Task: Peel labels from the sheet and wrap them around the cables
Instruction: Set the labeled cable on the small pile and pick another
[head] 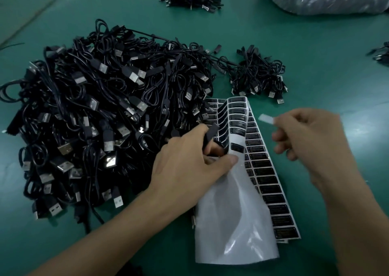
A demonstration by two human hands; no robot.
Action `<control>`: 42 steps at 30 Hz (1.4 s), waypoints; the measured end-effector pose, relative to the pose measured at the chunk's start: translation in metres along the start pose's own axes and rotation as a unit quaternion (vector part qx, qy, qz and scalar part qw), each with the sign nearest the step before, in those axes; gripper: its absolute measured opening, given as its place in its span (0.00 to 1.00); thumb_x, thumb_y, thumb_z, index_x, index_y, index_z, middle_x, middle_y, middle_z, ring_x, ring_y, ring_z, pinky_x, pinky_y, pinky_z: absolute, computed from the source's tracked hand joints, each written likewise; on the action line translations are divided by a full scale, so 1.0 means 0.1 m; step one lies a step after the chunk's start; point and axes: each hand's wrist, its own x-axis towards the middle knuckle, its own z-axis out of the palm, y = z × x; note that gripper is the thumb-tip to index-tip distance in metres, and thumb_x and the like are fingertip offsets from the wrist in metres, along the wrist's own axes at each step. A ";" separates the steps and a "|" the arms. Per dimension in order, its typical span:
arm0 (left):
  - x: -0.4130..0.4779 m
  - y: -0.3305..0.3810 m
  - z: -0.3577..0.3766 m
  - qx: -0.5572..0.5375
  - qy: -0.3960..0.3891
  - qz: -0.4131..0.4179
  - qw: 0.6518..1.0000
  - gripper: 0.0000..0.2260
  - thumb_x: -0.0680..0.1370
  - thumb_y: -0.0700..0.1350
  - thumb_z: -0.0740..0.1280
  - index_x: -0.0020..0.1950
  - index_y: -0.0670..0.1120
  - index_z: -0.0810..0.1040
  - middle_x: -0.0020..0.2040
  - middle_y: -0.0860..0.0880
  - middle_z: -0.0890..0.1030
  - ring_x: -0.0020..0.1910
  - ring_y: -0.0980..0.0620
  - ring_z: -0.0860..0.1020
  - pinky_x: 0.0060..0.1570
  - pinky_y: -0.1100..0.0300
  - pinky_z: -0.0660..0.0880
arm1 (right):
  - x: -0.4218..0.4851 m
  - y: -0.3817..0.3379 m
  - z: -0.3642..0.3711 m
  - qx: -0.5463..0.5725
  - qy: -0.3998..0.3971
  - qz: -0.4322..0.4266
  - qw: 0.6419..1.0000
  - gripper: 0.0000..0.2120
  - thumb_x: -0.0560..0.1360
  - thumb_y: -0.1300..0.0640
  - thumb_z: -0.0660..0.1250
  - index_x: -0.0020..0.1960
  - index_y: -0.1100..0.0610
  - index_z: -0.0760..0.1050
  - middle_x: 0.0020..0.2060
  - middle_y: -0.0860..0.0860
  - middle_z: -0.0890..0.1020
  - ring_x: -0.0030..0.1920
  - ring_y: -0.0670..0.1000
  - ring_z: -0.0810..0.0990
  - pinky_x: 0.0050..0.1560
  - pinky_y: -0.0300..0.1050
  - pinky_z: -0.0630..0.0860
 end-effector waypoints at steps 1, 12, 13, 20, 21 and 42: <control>-0.01 0.01 -0.01 0.023 -0.016 0.003 1.000 0.18 0.66 0.66 0.70 0.35 0.56 0.66 0.41 0.64 0.84 0.38 0.63 0.81 0.42 0.50 0.80 | 0.00 -0.01 -0.03 0.010 0.021 -0.015 1.000 0.06 0.73 0.56 0.67 0.38 0.51 0.81 0.28 0.51 0.83 0.23 0.49 0.80 0.22 0.38 0.69; 0.01 0.02 -0.01 0.161 -0.046 0.015 0.986 0.17 0.67 0.63 0.74 0.37 0.59 0.67 0.35 0.59 0.80 0.36 0.58 0.79 0.40 0.53 0.79 | -0.15 -0.50 0.39 -0.161 -0.022 -0.242 0.957 0.07 0.81 0.54 0.63 0.47 0.48 0.79 0.34 0.46 0.82 0.43 0.58 0.82 0.48 0.56 0.79; 0.00 0.01 0.01 0.174 -0.037 0.019 0.984 0.18 0.68 0.64 0.73 0.38 0.57 0.67 0.34 0.59 0.79 0.36 0.57 0.79 0.41 0.52 0.79 | -0.11 -0.51 0.43 -0.147 -0.039 -0.230 0.961 0.07 0.81 0.54 0.63 0.47 0.48 0.79 0.35 0.47 0.82 0.45 0.60 0.82 0.48 0.57 0.79; 0.07 0.01 -0.07 -0.144 0.043 -0.051 0.987 0.17 0.73 0.53 0.74 0.34 0.56 0.66 0.33 0.47 0.82 0.30 0.51 0.82 0.29 0.51 0.78 | -0.06 -0.22 0.66 -0.117 0.005 -0.246 0.962 0.06 0.80 0.57 0.66 0.47 0.53 0.80 0.32 0.47 0.82 0.36 0.51 0.81 0.42 0.52 0.76; 0.08 0.01 -0.10 -0.205 0.060 -0.067 0.975 0.18 0.74 0.52 0.73 0.34 0.55 0.65 0.34 0.45 0.82 0.31 0.51 0.84 0.28 0.51 0.78 | -0.09 -0.19 0.69 -0.116 0.018 -0.276 0.954 0.05 0.80 0.58 0.67 0.47 0.54 0.81 0.34 0.47 0.82 0.35 0.49 0.80 0.42 0.51 0.75; 0.19 0.01 -0.25 -0.412 0.078 -0.112 0.901 0.19 0.78 0.37 0.70 0.36 0.48 0.62 0.33 0.48 0.79 0.38 0.50 0.85 0.33 0.60 0.80 | -0.21 -0.16 0.70 -0.032 -0.073 -0.388 0.918 0.06 0.75 0.60 0.74 0.52 0.56 0.84 0.43 0.46 0.85 0.44 0.44 0.83 0.43 0.34 0.76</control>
